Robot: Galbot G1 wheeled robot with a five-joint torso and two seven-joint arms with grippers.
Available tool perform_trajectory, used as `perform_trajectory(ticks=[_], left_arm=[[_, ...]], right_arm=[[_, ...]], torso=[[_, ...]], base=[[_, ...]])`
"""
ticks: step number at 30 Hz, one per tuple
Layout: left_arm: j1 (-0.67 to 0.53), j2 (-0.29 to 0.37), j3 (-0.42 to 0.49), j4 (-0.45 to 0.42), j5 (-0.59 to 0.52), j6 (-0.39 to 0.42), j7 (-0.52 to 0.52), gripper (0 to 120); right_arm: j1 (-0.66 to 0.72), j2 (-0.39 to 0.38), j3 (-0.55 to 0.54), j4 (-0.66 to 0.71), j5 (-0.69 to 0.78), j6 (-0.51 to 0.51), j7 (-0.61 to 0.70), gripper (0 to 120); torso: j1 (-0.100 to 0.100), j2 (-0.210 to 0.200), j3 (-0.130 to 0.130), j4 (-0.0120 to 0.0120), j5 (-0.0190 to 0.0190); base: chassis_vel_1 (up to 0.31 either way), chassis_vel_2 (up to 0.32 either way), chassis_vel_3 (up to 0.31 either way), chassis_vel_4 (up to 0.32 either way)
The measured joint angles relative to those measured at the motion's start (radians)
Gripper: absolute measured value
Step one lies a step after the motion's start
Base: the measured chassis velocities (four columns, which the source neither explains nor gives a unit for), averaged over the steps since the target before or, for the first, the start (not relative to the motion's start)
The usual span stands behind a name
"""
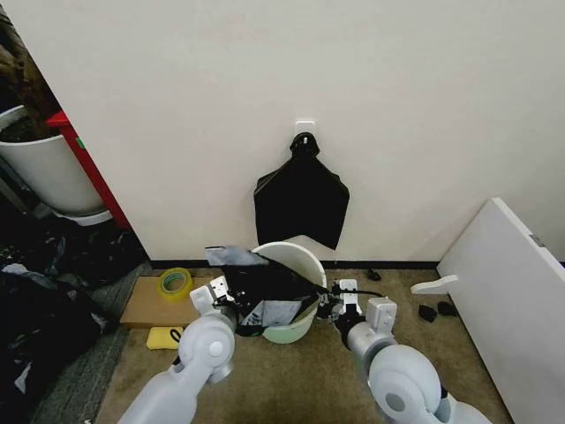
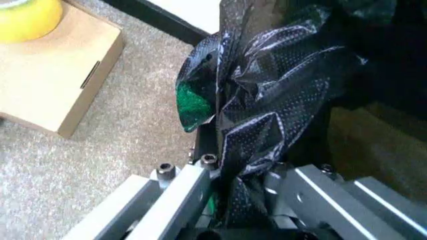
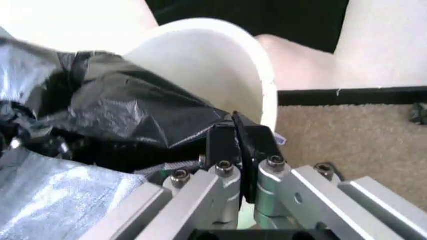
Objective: Place the garbage bag over the trash bin.
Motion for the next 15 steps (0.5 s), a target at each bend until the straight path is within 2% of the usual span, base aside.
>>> perform_trajectory(ticks=[15], left_arm=[[0.096, 0.03, -0.026, -0.069, 0.004, -0.009, 0.006, 3]], right_arm=[[-0.007, -0.055, 0.005, -0.034, -0.074, -0.023, 0.009, 0]], torso=[[0.0, 0.0, 0.0, 0.0002, 0.0]], base=[[0.0, 0.0, 0.0, 0.0]])
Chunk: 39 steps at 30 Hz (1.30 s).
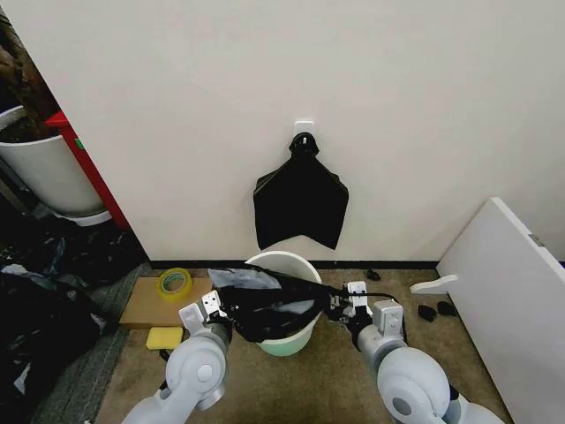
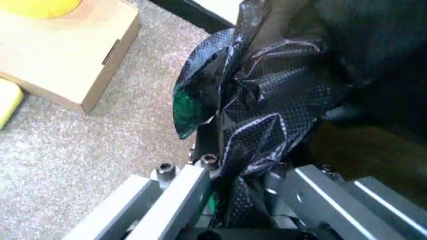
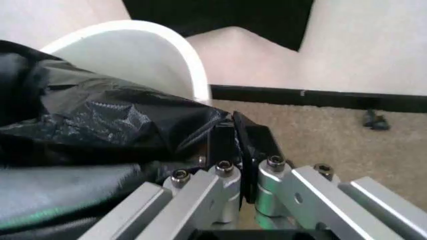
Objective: Place the garbage bag over the trash bin.
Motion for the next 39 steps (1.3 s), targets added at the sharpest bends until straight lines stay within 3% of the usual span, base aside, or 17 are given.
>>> perform_trajectory(ticks=[10, 16, 19, 25, 29, 32, 35, 39], left_arm=[[0.007, 0.008, 0.003, -0.01, 0.019, 0.001, 0.004, 3], [0.014, 0.016, 0.006, -0.031, 0.043, 0.012, 0.016, 3], [0.017, 0.026, 0.006, -0.051, 0.056, 0.025, 0.021, 3], [0.019, 0.042, 0.004, -0.066, 0.085, 0.042, 0.034, 3], [0.034, 0.066, 0.011, -0.087, 0.133, 0.069, 0.061, 3], [0.039, 0.076, 0.017, -0.093, 0.156, 0.076, 0.076, 3], [0.048, 0.097, 0.031, -0.105, 0.207, 0.09, 0.108, 3], [0.05, 0.107, 0.038, -0.109, 0.23, 0.096, 0.128, 3]], right_arm=[[-0.035, -0.022, 0.016, 0.038, -0.026, 0.002, -0.016, 0], [-0.071, -0.038, 0.004, 0.079, -0.136, 0.06, -0.128, 19], [-0.105, -0.07, 0.006, 0.12, -0.222, 0.094, -0.216, 36], [-0.129, -0.109, 0.016, 0.155, -0.323, 0.136, -0.327, 52], [-0.091, -0.149, -0.004, 0.143, -0.467, 0.205, -0.443, 71], [-0.072, -0.157, -0.014, 0.135, -0.493, 0.213, -0.466, 77], [-0.017, -0.176, -0.043, 0.103, -0.542, 0.23, -0.524, 93], [0.016, -0.187, -0.068, 0.077, -0.571, 0.243, -0.558, 98]], torso=[[0.0, 0.0, 0.0, 0.0, 0.0], [0.0, 0.0, 0.0, -0.0001, 0.0], [0.0, 0.0, 0.0, -0.0001, 0.0], [0.0, 0.0, 0.0, -0.0003, -0.0001], [0.0, 0.0, 0.0, -0.0001, 0.0], [0.0, 0.0, 0.0, -0.0001, 0.0], [0.0, 0.0, 0.0, 0.0, 0.0], [0.0, 0.0, 0.0, 0.0, 0.0]], base=[[0.0, 0.0, 0.0, 0.0], [0.0, 0.0, 0.0, 0.0], [0.0, 0.0, 0.0, 0.0], [0.0, 0.0, 0.0, 0.0], [0.0, 0.0, 0.0, 0.0], [0.0, 0.0, 0.0, 0.0], [0.0, 0.0, 0.0, 0.0], [0.0, 0.0, 0.0, 0.0]])
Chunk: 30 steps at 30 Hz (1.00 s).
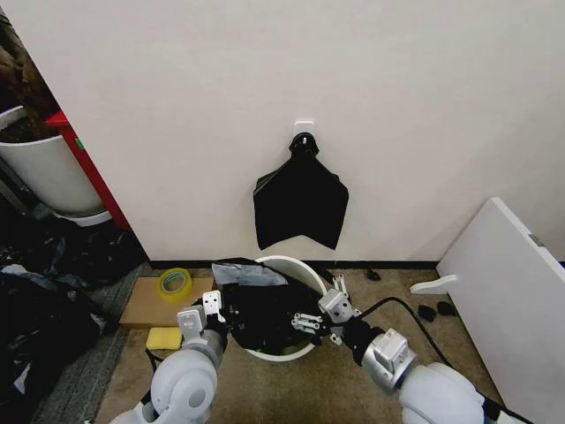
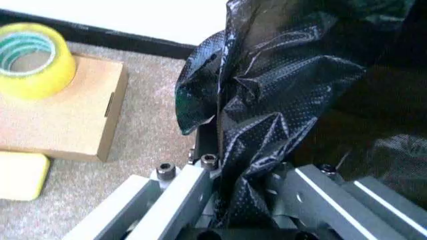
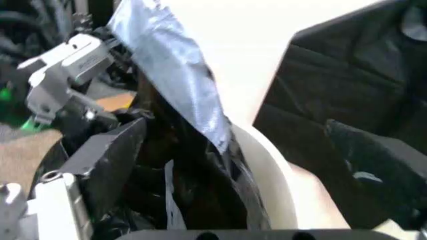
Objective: Place the garbage bag over the trash bin.
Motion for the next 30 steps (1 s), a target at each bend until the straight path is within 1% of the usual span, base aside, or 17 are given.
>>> perform_trajectory(ticks=[1, 4, 6, 7, 8, 9, 11, 12, 13, 15, 16, 20, 21, 25, 27, 28, 30], left_arm=[[0.001, 0.003, 0.003, -0.001, 0.008, 0.001, 0.007, 3], [0.005, 0.011, 0.014, -0.004, 0.037, 0.005, 0.027, 3], [0.005, 0.012, 0.015, -0.004, 0.043, 0.006, 0.031, 3], [0.009, 0.013, 0.02, -0.005, 0.062, 0.006, 0.042, 3], [0.011, 0.013, 0.022, -0.005, 0.07, 0.006, 0.047, 3], [0.011, 0.013, 0.022, -0.005, 0.07, 0.006, 0.047, 3], [0.012, 0.013, 0.022, -0.009, 0.071, 0.009, 0.052, 3], [0.012, 0.013, 0.022, -0.009, 0.071, 0.009, 0.052, 3], [0.012, 0.016, 0.022, -0.01, 0.071, 0.009, 0.057, 3], [0.007, 0.032, 0.02, -0.013, 0.067, 0.01, 0.065, 3], [0.007, 0.032, 0.02, -0.013, 0.067, 0.01, 0.065, 3], [0.006, 0.043, 0.02, -0.014, 0.069, 0.011, 0.071, 3], [0.006, 0.043, 0.02, -0.014, 0.069, 0.011, 0.071, 3], [0.015, 0.04, 0.02, -0.011, 0.08, 0.01, 0.077, 3], [0.016, 0.04, 0.021, -0.01, 0.082, 0.01, 0.079, 3], [0.023, 0.043, 0.021, -0.007, 0.093, 0.008, 0.087, 3], [0.029, 0.046, 0.018, -0.008, 0.096, 0.007, 0.099, 3]], right_arm=[[0.015, -0.002, -0.013, -0.011, -0.009, 0.004, -0.008, 98], [0.072, 0.006, -0.065, -0.041, -0.012, 0.009, -0.021, 86], [0.082, 0.009, -0.073, -0.045, -0.011, 0.009, -0.023, 85], [0.117, 0.021, -0.1, -0.06, 0.002, 0.005, -0.026, 75], [0.137, 0.027, -0.117, -0.069, 0.012, 0.004, -0.026, 72], [0.137, 0.027, -0.117, -0.069, 0.012, 0.004, -0.026, 72], [0.166, 0.037, -0.144, -0.081, 0.025, 0.001, -0.025, 62], [0.166, 0.037, -0.144, -0.081, 0.025, 0.001, -0.025, 62], [0.18, 0.044, -0.157, -0.087, 0.029, 0.001, -0.022, 58], [0.208, 0.062, -0.188, -0.102, 0.035, -0.004, -0.01, 45], [0.208, 0.062, -0.188, -0.102, 0.035, -0.004, -0.01, 45], [0.216, 0.077, -0.201, -0.107, 0.043, 0.001, 0.007, 28], [0.216, 0.077, -0.201, -0.107, 0.043, 0.001, 0.007, 28], [0.207, 0.072, -0.194, -0.104, 0.062, 0.01, 0.021, 10], [0.205, 0.072, -0.192, -0.103, 0.064, 0.01, 0.022, 8], [0.196, 0.065, -0.174, -0.098, 0.083, 0.005, 0.034, 0], [0.189, 0.062, -0.161, -0.094, 0.098, -0.009, 0.047, 0]], torso=[[0.0, 0.0, 0.0, -0.0001, -0.0001], [0.0, 0.0, 0.0, 0.0, 0.0], [0.0, 0.0, 0.0, 0.0, -0.0001], [0.0, 0.0, 0.0, 0.0, 0.0], [0.0, 0.0, 0.0, 0.0, 0.0], [0.0, 0.0, 0.0, 0.0, 0.0], [0.0, 0.0, 0.0, 0.0, -0.0001], [0.0, 0.0, 0.0, 0.0, -0.0001], [0.0, 0.0, 0.0, 0.0, -0.0002], [0.0, 0.0, 0.0, 0.0, -0.0001], [0.0, 0.0, 0.0, 0.0, -0.0001], [0.0, 0.0, 0.0, 0.0, -0.0001], [0.0, 0.0, 0.0, 0.0, -0.0001], [0.0, 0.0, 0.0, -0.0001, -0.0001], [0.0, 0.0, 0.0, 0.0, -0.0001], [0.0, 0.0, 0.0, 0.0, 0.0], [0.0, 0.0, 0.0, -0.0001, -0.0001]], base=[[0.0, 0.0, 0.0, 0.0], [0.0, 0.0, 0.0, 0.0], [0.0, 0.0, 0.0, 0.0], [0.0, 0.0, 0.0, 0.0], [0.0, 0.0, 0.0, 0.0], [0.0, 0.0, 0.0, 0.0], [0.0, 0.0, 0.0, 0.0], [0.0, 0.0, 0.0, 0.0], [0.0, 0.0, 0.0, 0.0], [0.0, 0.0, 0.0, 0.0], [0.0, 0.0, 0.0, 0.0], [0.0, 0.0, 0.0, 0.0], [0.0, 0.0, 0.0, 0.0], [0.0, 0.0, 0.0, 0.0], [0.0, 0.0, 0.0, 0.0], [0.0, 0.0, 0.0, 0.0], [0.0, 0.0, 0.0, 0.0]])
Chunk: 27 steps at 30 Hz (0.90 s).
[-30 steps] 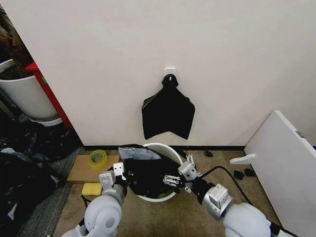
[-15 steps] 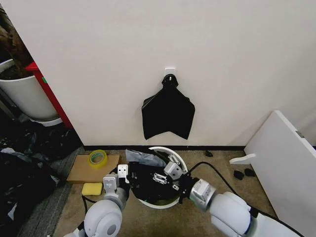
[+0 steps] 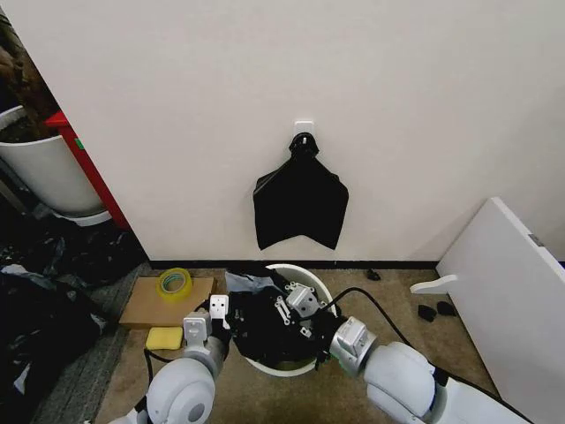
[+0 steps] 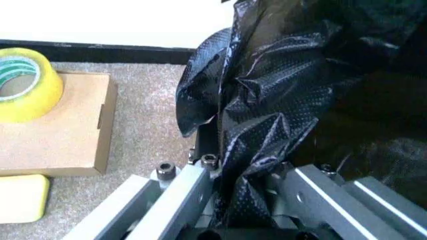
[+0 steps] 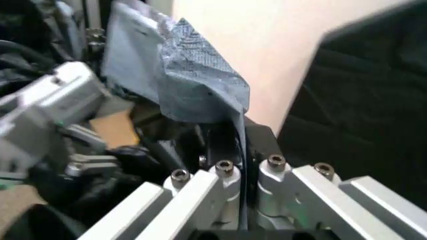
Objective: Place the garbage bag over the trash bin.
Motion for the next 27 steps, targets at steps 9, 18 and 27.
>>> perform_trajectory(ticks=[9, 18, 27], left_arm=[[0.042, 0.034, -0.007, -0.019, 0.167, -0.031, 0.137, 3], [0.086, 0.063, -0.013, -0.039, 0.34, -0.095, 0.232, 3], [0.092, 0.067, -0.009, -0.032, 0.413, -0.148, 0.268, 3]], right_arm=[[0.038, -0.013, 0.03, 0.0, 0.189, -0.018, 0.05, 0], [0.127, -0.01, 0.034, -0.062, 0.403, -0.085, 0.138, 0], [0.141, -0.036, 0.061, -0.142, 0.479, -0.136, 0.191, 0]], torso=[[0.0, 0.0, 0.0, 0.0, 0.0001], [0.0, 0.0, 0.0, 0.0001, 0.0001], [0.0, 0.0, 0.0, 0.0, 0.0001]], base=[[0.0, 0.0, 0.0, 0.0], [0.0, 0.0, 0.0, 0.0], [0.0, 0.0, 0.0, 0.0]])
